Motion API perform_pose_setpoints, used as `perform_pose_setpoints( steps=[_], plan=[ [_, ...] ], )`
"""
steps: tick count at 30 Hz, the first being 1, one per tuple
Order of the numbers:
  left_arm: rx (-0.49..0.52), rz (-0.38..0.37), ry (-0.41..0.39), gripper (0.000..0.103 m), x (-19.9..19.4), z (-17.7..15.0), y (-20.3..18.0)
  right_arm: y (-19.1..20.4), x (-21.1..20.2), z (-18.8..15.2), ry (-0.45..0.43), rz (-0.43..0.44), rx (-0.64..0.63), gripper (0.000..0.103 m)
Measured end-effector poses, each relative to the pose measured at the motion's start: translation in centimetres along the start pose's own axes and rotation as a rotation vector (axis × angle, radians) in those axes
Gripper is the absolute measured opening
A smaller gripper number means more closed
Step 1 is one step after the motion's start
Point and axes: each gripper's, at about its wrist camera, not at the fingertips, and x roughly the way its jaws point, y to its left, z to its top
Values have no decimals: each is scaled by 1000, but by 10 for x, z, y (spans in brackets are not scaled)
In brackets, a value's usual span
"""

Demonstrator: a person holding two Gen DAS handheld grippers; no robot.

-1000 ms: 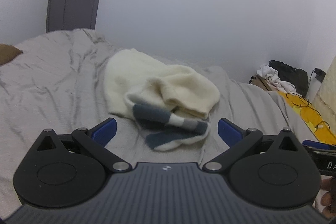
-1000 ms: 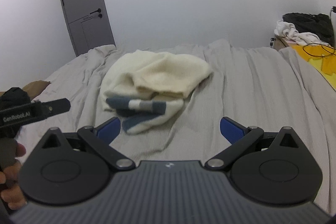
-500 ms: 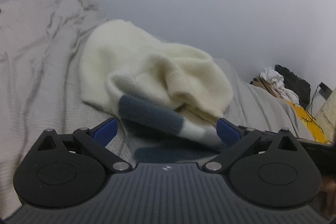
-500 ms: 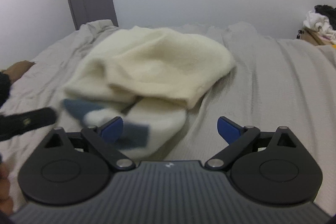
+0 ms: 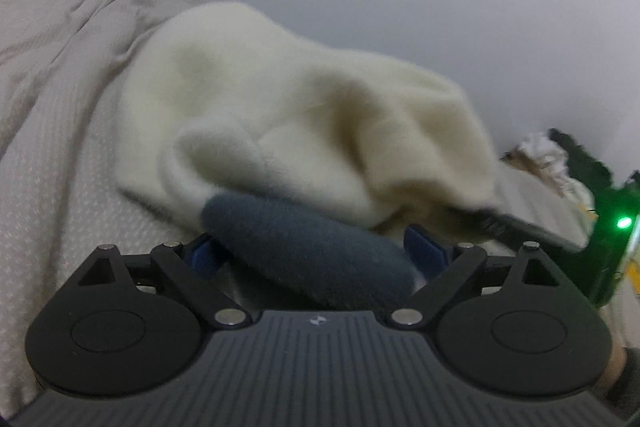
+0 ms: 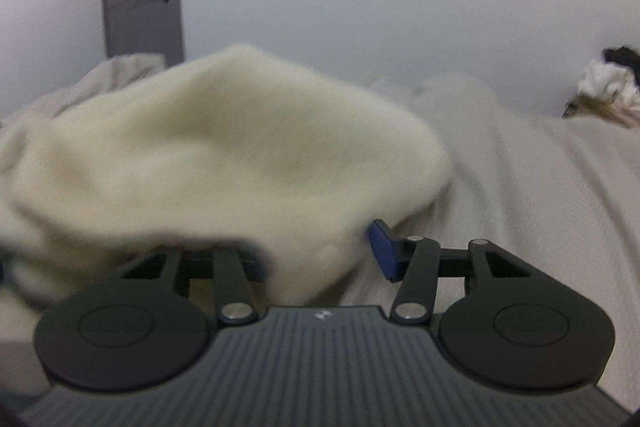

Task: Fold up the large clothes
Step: 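Grasp the sweater's navy-striped cuff with the left gripper while the right grasps the hem, then lift the sweater with both grippers and pull it apart to unbunch it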

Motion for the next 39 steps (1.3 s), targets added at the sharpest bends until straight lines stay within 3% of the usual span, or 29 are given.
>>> perform_pose_setpoints(
  steps=[2, 3, 4, 7, 10, 16, 20, 27, 30, 35, 39],
  plan=[
    [-5, 17, -7, 87, 3, -1, 0, -5, 3, 4, 20, 12, 47, 38],
    [4, 29, -18, 78, 2, -2, -1, -5, 2, 6, 22, 13, 63, 30],
    [11, 55, -19, 60, 1, -3, -1, -5, -1, 8, 16, 6, 63, 26],
    [2, 89, -19, 35, -7, -1, 4, 0, -19, 18, 3, -18, 40, 20],
    [-24, 105, -37, 21, -24, -2, 10, -1, -40, 32, -30, -37, 50, 17],
    [0, 129, -160, 16, -85, 1, 21, 8, -110, 65, -109, -73, 31, 13],
    [-51, 120, -238, 15, -140, 6, 41, 21, -160, 77, -138, -78, 41, 13],
    [-96, 131, -421, 14, -234, 22, 69, 46, -260, 65, -206, -68, 47, 13],
    [-121, 119, -464, 14, -265, 28, 80, 52, -293, 49, -216, -51, 59, 13],
    [-120, 138, -440, 14, -292, 21, 84, 66, -330, 24, -202, -24, 32, 13],
    [-86, 211, -378, 14, -281, 17, 86, 70, -324, 10, -108, 15, 43, 14]
  ],
)
